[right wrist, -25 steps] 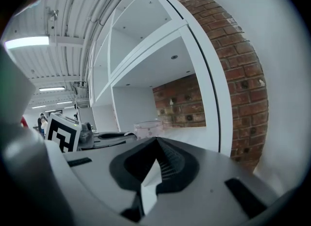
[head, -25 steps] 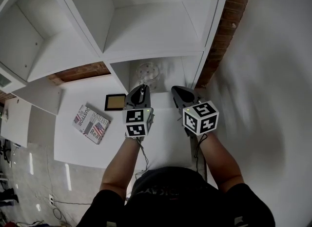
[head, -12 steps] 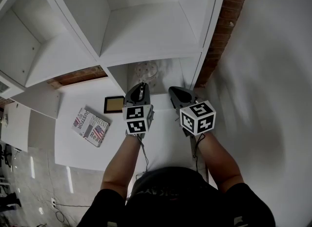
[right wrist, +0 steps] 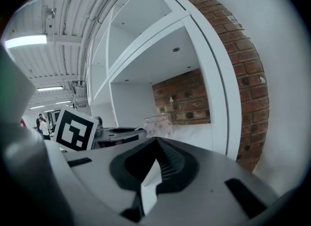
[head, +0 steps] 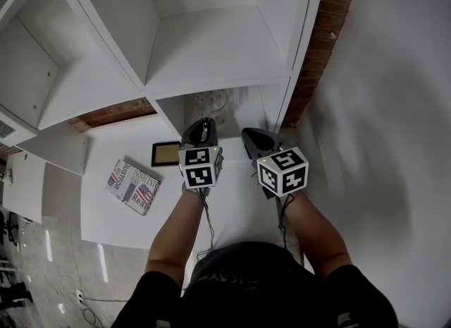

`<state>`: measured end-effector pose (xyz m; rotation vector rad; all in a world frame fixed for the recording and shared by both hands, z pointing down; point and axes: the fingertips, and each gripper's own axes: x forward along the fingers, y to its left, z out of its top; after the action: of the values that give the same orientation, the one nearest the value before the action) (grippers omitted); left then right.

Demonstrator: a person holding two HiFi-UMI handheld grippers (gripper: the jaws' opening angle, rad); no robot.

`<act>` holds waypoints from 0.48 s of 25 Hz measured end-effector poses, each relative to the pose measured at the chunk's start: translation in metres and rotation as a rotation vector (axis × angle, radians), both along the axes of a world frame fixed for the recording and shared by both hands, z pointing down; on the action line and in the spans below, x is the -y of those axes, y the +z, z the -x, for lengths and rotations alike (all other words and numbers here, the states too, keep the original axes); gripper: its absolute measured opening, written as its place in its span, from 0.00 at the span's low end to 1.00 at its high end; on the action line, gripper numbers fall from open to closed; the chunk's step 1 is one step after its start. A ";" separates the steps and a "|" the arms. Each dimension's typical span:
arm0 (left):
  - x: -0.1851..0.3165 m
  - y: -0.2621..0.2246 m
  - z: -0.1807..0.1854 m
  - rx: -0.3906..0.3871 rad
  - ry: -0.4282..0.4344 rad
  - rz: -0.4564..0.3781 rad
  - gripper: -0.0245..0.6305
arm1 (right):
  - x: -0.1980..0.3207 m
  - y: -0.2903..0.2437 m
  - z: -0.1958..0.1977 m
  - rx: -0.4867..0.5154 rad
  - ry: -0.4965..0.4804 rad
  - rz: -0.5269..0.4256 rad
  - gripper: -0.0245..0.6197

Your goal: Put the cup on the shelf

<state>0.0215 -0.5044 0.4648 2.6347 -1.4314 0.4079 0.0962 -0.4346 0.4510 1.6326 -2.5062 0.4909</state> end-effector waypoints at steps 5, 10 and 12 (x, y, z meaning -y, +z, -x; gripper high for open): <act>0.005 0.008 -0.001 0.014 -0.009 0.031 0.10 | -0.002 0.003 -0.002 0.002 0.007 0.008 0.04; 0.006 0.009 -0.002 0.024 -0.008 0.032 0.10 | -0.005 0.004 -0.005 0.001 0.011 0.010 0.04; 0.005 0.012 -0.002 0.037 0.001 0.041 0.11 | -0.005 0.003 -0.004 0.002 0.009 0.009 0.04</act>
<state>0.0238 -0.5094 0.4770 2.6090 -1.4163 0.4839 0.1002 -0.4292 0.4545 1.6415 -2.4952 0.5046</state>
